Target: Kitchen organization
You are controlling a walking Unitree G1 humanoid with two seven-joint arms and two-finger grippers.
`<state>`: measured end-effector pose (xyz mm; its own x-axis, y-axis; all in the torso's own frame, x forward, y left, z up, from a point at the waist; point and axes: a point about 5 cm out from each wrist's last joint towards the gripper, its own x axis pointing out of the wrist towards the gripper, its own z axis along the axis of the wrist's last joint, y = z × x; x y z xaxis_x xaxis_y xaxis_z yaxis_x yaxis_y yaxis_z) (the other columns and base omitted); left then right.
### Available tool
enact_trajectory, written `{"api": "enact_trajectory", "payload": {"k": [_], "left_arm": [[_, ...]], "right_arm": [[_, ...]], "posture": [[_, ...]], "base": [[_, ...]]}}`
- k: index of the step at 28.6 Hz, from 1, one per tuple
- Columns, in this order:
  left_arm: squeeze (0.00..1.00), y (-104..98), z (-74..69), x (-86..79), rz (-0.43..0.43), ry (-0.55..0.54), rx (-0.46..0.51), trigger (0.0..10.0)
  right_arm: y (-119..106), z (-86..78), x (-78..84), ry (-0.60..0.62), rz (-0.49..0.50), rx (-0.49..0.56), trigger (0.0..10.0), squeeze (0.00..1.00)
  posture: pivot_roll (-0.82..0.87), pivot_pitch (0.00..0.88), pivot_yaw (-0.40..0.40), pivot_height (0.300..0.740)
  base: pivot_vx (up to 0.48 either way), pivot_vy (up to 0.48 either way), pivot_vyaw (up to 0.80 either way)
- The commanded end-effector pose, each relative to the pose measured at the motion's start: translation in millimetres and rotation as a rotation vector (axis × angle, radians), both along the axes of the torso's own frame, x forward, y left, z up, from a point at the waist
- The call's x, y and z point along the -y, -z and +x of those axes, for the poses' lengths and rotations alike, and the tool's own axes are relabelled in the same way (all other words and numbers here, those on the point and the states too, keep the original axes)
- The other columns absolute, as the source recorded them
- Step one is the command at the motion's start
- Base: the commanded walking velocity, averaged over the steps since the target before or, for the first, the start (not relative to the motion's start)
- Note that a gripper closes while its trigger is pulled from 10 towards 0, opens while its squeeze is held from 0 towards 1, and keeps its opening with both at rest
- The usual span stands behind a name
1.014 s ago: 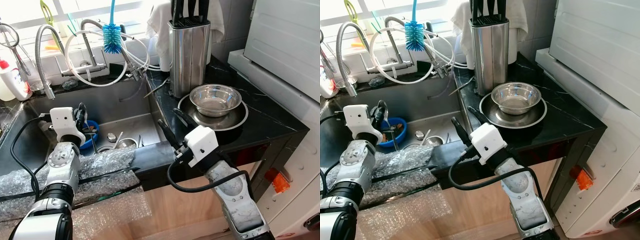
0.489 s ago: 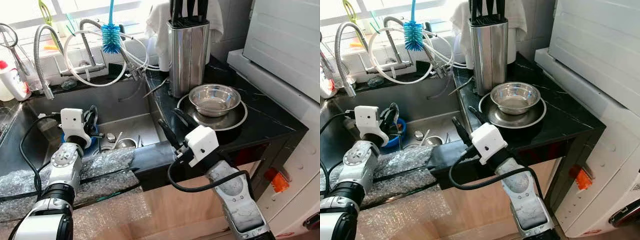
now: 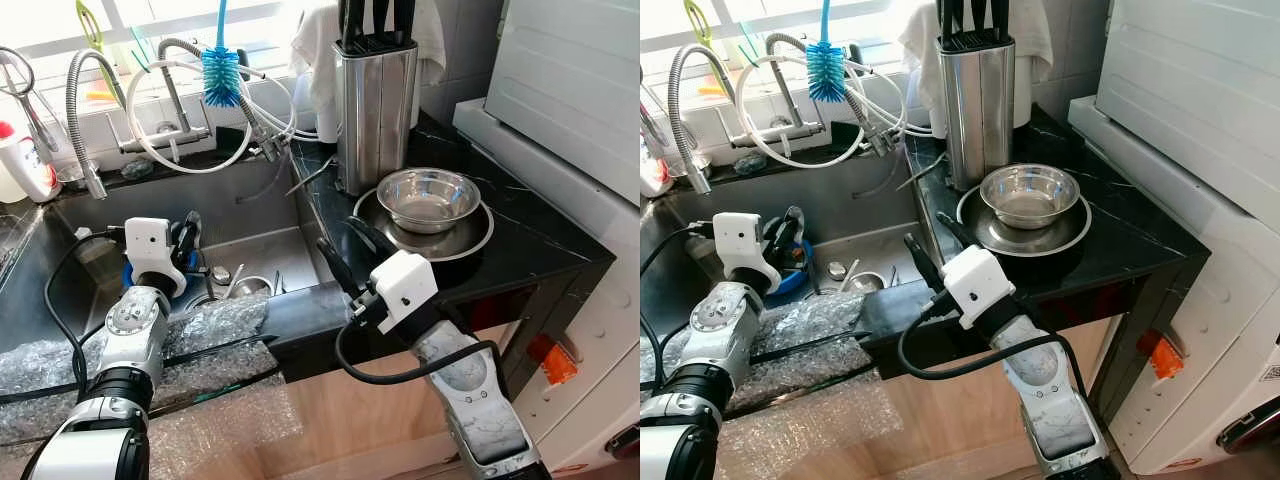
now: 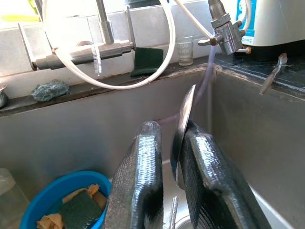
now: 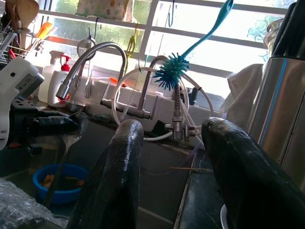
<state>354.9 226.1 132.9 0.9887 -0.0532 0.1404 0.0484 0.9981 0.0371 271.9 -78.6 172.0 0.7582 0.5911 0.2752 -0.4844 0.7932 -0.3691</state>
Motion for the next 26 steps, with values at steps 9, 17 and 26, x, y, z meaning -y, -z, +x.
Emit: {"api": "enact_trajectory", "payload": {"k": [9, 17, 26], "left_arm": [[0.00, -2, 2.7, -1.0, -0.010, 0.006, -0.015, 10.0], [0.00, -3, 3.3, 2.9, -0.017, 0.022, -0.011, 10.0], [0.00, -33, 2.6, 26.5, -0.021, 0.102, 0.127, 10.0]], "right_arm": [[-4, 0.4, -3.5, -0.019, -0.001, 0.021, 10.0, 0.00], [-4, 1.0, -2.7, -0.009, 0.002, 0.021, 10.0, 0.00], [-12, 6.5, 8.4, 0.114, 0.045, 0.006, 10.0, 0.00]], "posture": [[-0.13, 0.000, 0.114, 0.740], [-0.13, 0.000, 0.116, 0.740], [-0.13, 0.000, 0.117, 0.740]], "base": [[0.000, 0.000, 0.00], [0.000, 0.000, 0.00], [0.000, 0.000, 0.00]]}}
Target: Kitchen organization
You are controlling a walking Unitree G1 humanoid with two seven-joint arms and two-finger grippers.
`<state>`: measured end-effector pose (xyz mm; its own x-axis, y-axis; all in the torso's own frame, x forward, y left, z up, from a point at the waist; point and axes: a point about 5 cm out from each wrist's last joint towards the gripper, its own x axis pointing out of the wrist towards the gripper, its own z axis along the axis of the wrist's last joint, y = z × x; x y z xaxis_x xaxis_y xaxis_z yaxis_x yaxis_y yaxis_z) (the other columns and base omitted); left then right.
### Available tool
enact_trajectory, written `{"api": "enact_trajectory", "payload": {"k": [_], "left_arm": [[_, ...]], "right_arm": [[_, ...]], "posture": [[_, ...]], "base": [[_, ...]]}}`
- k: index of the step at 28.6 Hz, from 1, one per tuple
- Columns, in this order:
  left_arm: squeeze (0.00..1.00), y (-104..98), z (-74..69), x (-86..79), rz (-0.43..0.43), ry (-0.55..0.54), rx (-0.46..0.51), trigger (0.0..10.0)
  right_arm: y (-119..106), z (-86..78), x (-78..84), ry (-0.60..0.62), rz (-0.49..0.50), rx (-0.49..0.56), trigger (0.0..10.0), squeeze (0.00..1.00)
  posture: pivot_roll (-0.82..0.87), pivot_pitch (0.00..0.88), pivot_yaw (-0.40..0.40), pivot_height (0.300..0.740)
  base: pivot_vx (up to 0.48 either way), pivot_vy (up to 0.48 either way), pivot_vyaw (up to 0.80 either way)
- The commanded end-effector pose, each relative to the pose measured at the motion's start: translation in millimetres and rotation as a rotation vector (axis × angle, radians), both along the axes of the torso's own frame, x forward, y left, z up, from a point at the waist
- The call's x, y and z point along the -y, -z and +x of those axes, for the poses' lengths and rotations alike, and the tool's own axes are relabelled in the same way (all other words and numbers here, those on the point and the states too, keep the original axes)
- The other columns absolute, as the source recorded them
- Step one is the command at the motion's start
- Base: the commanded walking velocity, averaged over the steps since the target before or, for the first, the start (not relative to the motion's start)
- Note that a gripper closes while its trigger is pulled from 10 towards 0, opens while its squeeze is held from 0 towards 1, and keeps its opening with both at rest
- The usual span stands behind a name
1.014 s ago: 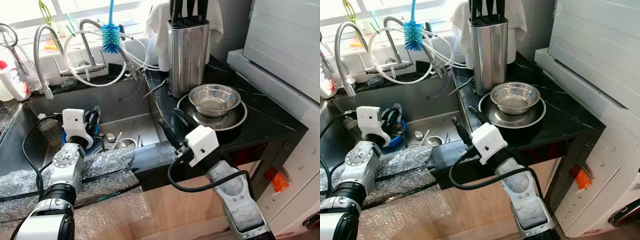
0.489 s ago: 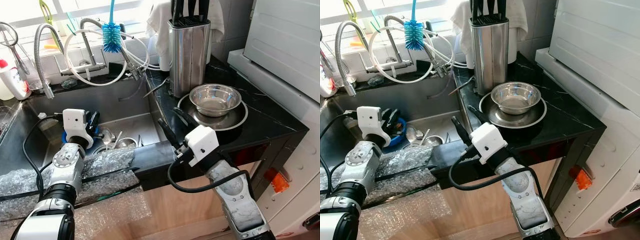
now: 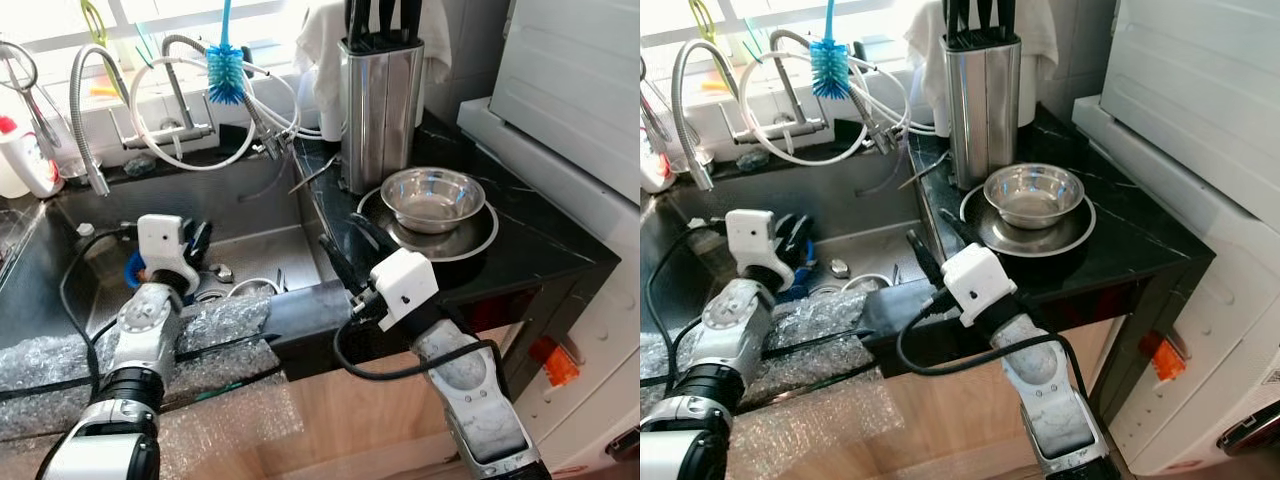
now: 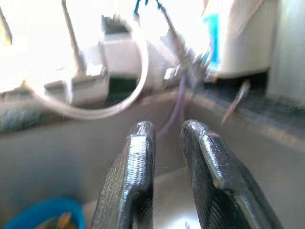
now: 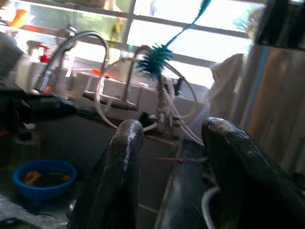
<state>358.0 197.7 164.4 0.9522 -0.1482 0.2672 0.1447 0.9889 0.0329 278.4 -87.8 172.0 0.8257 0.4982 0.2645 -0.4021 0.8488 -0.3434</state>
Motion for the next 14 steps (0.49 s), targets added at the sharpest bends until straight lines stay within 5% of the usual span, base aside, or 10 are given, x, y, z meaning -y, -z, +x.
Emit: {"api": "enact_trajectory", "payload": {"k": [1, 6, 9, 14], "left_arm": [[0.00, -8, -0.3, -1.2, -0.005, 0.005, 0.017, 10.0], [0.00, -38, -6.1, -4.7, 0.051, 0.031, 0.067, 10.0], [0.00, -39, -10.6, -7.8, 0.069, 0.031, 0.066, 10.0], [0.00, -25, -37.7, -30.7, 0.162, 0.017, 0.005, 10.0]], "right_arm": [[-15, 1.0, 0.5, 0.014, 0.040, 0.034, 10.0, 0.00], [-33, 7.9, 12.6, 0.113, 0.094, 0.047, 10.0, 0.00], [-36, 8.6, 16.4, 0.134, 0.114, 0.048, 10.0, 0.00], [-36, 7.0, 24.2, 0.171, 0.124, 0.035, 10.0, 0.00]], "posture": [[-0.13, 0.000, 0.119, 0.740], [-0.13, 0.000, 0.126, 0.740], [-0.13, 0.000, 0.129, 0.740], [-0.13, 0.000, 0.136, 0.740]], "base": [[0.000, 0.000, 0.00], [0.000, 0.000, 0.00], [0.000, 0.000, 0.00], [0.000, 0.000, 0.00]]}}
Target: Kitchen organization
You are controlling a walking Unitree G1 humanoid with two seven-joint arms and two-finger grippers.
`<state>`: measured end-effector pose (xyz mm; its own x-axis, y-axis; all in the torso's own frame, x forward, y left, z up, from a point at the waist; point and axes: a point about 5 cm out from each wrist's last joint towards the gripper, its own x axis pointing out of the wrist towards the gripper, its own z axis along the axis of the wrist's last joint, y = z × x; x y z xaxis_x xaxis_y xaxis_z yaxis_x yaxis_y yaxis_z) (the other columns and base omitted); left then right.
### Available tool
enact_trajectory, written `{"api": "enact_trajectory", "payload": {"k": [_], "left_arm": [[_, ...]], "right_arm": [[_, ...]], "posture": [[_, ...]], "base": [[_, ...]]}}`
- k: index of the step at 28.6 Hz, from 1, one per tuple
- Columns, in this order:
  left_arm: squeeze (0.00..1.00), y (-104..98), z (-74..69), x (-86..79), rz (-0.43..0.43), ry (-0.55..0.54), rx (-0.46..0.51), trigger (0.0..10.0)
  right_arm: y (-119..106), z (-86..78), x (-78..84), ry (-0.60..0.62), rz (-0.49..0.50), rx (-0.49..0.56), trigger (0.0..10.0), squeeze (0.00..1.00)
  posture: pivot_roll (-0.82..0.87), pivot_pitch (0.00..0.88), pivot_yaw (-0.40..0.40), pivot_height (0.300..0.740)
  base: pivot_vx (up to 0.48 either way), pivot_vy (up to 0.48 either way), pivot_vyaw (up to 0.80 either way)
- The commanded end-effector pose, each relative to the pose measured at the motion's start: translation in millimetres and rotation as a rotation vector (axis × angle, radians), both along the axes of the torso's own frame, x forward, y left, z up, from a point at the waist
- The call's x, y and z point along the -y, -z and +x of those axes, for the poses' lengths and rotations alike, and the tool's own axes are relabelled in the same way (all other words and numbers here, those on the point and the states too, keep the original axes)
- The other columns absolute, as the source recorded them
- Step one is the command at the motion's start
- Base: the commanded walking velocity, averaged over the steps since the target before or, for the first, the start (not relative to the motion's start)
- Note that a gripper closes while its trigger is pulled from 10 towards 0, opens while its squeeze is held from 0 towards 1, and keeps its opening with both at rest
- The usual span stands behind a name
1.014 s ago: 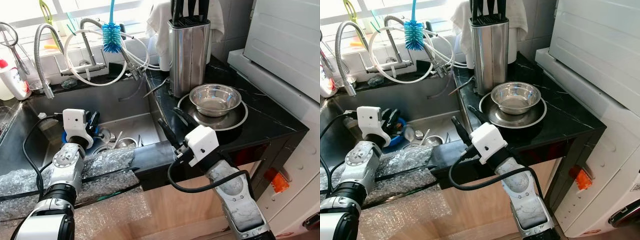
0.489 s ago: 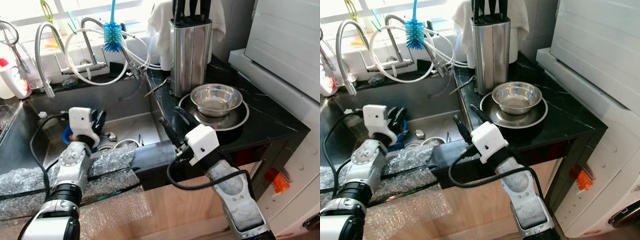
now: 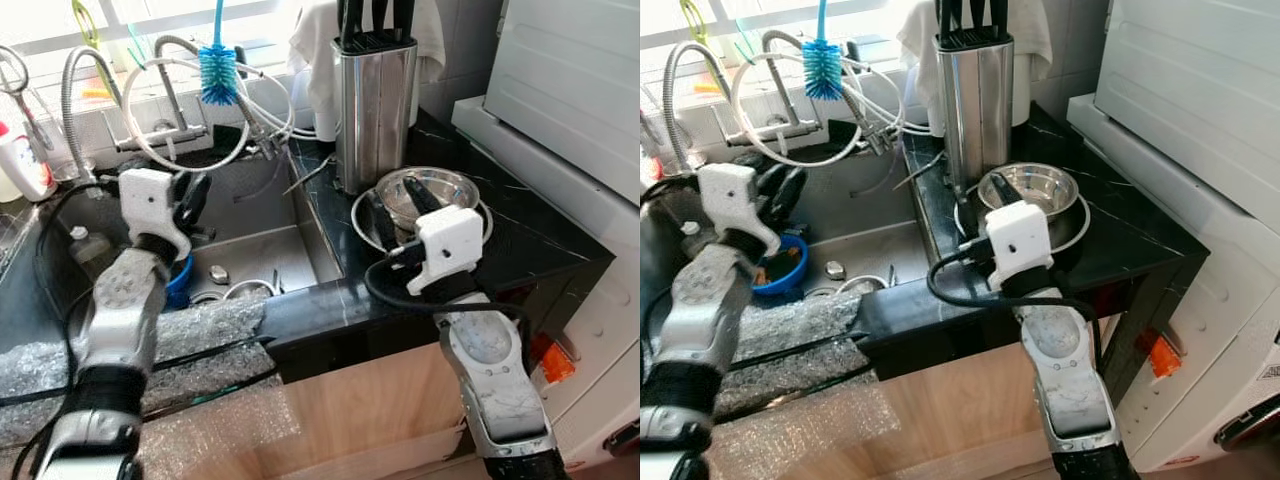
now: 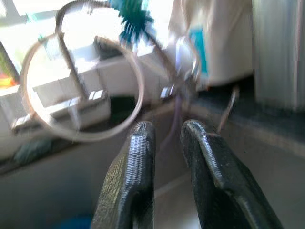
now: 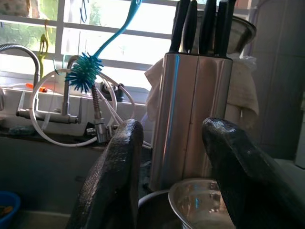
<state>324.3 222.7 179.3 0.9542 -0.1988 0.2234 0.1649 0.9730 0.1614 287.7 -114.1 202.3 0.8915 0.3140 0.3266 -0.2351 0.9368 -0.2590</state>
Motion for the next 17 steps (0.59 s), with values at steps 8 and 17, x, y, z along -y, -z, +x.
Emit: {"api": "enact_trajectory", "payload": {"k": [8, 17], "left_arm": [[0.00, -10, -32.9, -25.4, 0.031, -0.093, 0.037, 10.0], [0.00, 17, -59.5, -6.4, -0.069, -0.172, -0.021, 10.0]], "right_arm": [[-2, -4.0, 0.5, 0.005, 0.027, -0.003, 10.0, 0.00], [-1, -5.6, 4.8, 0.019, 0.024, -0.007, 10.0, 0.00]], "posture": [[-0.10, 0.000, 0.137, 0.740], [-0.11, 0.000, 0.145, 0.740]], "base": [[0.000, 0.000, 0.00], [0.000, 0.000, 0.00]]}}
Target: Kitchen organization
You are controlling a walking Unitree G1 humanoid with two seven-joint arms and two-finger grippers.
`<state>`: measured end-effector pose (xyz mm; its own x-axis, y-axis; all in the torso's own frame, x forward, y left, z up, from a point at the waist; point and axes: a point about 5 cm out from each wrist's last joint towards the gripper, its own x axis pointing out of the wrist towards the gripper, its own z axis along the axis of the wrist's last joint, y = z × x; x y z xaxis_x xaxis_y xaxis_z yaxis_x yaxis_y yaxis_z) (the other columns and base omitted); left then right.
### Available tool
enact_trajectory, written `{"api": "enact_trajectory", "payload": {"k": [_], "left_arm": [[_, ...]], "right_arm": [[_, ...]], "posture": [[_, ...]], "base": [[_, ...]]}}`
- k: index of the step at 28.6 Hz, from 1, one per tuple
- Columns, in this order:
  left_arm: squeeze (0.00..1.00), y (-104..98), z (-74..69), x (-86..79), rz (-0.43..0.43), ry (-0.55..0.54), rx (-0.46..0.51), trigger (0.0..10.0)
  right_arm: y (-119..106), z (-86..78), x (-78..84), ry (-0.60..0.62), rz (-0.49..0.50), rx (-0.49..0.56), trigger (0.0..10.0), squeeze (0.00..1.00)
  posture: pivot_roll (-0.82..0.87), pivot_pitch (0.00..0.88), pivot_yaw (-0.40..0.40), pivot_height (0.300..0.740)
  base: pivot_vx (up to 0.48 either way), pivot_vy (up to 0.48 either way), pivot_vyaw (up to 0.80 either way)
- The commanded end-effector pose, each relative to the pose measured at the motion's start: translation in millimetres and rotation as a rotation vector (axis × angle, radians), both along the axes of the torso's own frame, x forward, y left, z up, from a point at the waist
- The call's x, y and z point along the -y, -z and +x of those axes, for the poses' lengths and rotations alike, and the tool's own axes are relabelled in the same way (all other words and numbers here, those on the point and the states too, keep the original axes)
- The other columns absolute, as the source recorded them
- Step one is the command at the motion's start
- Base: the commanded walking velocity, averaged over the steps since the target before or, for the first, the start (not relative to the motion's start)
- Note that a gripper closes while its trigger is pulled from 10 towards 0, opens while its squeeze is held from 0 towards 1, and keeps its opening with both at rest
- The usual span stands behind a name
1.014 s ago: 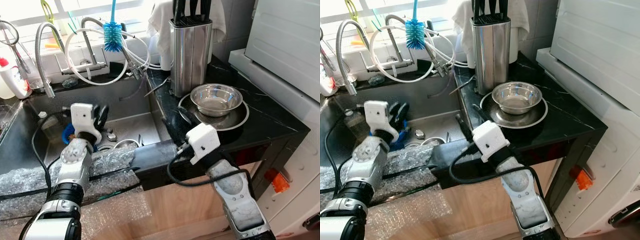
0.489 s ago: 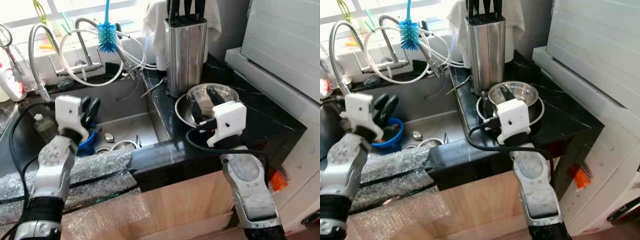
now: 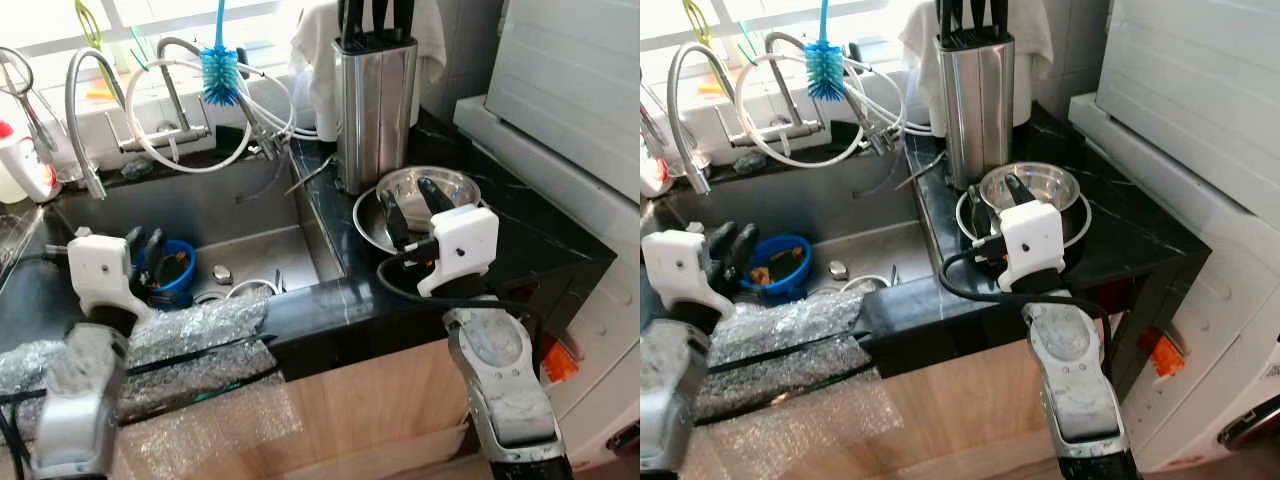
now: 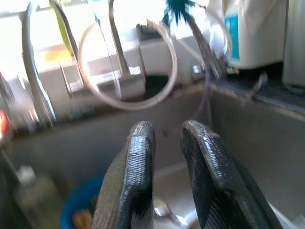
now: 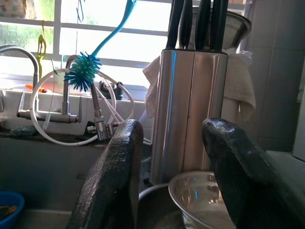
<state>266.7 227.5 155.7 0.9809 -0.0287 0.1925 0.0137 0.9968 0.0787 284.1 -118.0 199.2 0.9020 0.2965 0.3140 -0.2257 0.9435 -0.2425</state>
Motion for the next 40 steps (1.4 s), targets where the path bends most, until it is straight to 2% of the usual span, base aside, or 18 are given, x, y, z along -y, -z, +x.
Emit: {"api": "enact_trajectory", "payload": {"k": [1, 5, 10, 17, 21, 25, 29, 33, 35, 36, 38, 40], "left_arm": [[0.00, -6, -3.2, 0.0, 0.019, -0.011, 0.016, 10.0], [0.00, -5, -5.5, 3.3, 0.006, -0.024, 0.007, 10.0], [0.00, -9, -2.9, -0.1, 0.004, -0.038, 0.009, 10.0], [0.00, -6, 4.7, 9.5, -0.020, -0.016, -0.013, 10.0], [0.00, -6, 4.7, 9.5, -0.021, -0.016, -0.014, 10.0], [0.00, -5, 13.8, 23.6, -0.048, 0.019, -0.029, 10.0], [0.00, -4, 16.1, 28.7, -0.054, 0.028, -0.033, 10.0], [0.00, -4, 17.8, 31.2, -0.062, 0.031, -0.036, 10.0], [0.00, -3, 19.4, 33.6, -0.064, 0.037, -0.038, 10.0], [0.00, -3, 19.4, 33.6, -0.064, 0.037, -0.038, 10.0], [0.00, -3, 21.0, 35.9, -0.067, 0.039, -0.040, 10.0], [0.00, -3, 21.5, 36.6, -0.069, 0.040, -0.040, 10.0]], "right_arm": [[-4, -2.3, 1.5, 0.007, 0.010, 0.011, 10.0, 0.00], [-4, -3.0, 4.4, 0.015, 0.008, 0.009, 10.0, 0.00], [-4, -3.8, 6.3, 0.016, 0.000, 0.009, 10.0, 0.00], [-18, -4.6, 21.6, 0.027, -0.011, 0.026, 10.0, 0.00], [-18, -4.7, 21.6, 0.026, -0.012, 0.025, 10.0, 0.00], [-37, 4.3, 43.9, 0.023, -0.049, -0.058, 10.0, 0.00], [-40, 9.7, 56.0, 0.016, -0.045, -0.115, 10.0, 0.00], [-43, 20.3, 62.2, 0.043, -0.096, -0.144, 10.0, 0.00], [-48, 27.6, 63.7, 0.028, -0.092, -0.193, 10.0, 0.00], [-48, 27.6, 63.7, 0.028, -0.092, -0.193, 10.0, 0.00], [-52, 39.6, 64.0, 0.025, -0.143, -0.221, 10.0, 0.00], [-53, 43.2, 63.8, 0.032, -0.143, -0.226, 10.0, 0.00]], "posture": [[-0.11, 0.000, 0.145, 0.740], [-0.11, 0.000, 0.144, 0.740], [-0.11, 0.000, 0.146, 0.740], [-0.13, 0.000, 0.150, 0.740], [-0.13, 0.000, 0.150, 0.740], [-0.13, 0.000, 0.142, 0.740], [-0.13, 0.000, 0.142, 0.740], [-0.13, 0.000, 0.143, 0.740], [-0.13, 0.000, 0.144, 0.740], [-0.13, 0.000, 0.144, 0.740], [-0.13, 0.000, 0.145, 0.740], [-0.13, 0.000, 0.145, 0.740]], "base": [[0.000, 0.000, 0.00], [0.000, 0.000, 0.00], [0.000, 0.000, 0.00], [0.000, 0.000, 0.00], [0.000, 0.000, 0.00], [0.000, 0.000, 0.00], [0.000, 0.000, 0.00], [0.000, 0.000, 0.00], [0.000, 0.000, 0.00], [0.000, 0.000, 0.00], [0.000, 0.000, 0.00], [0.000, 0.000, 0.00]]}}
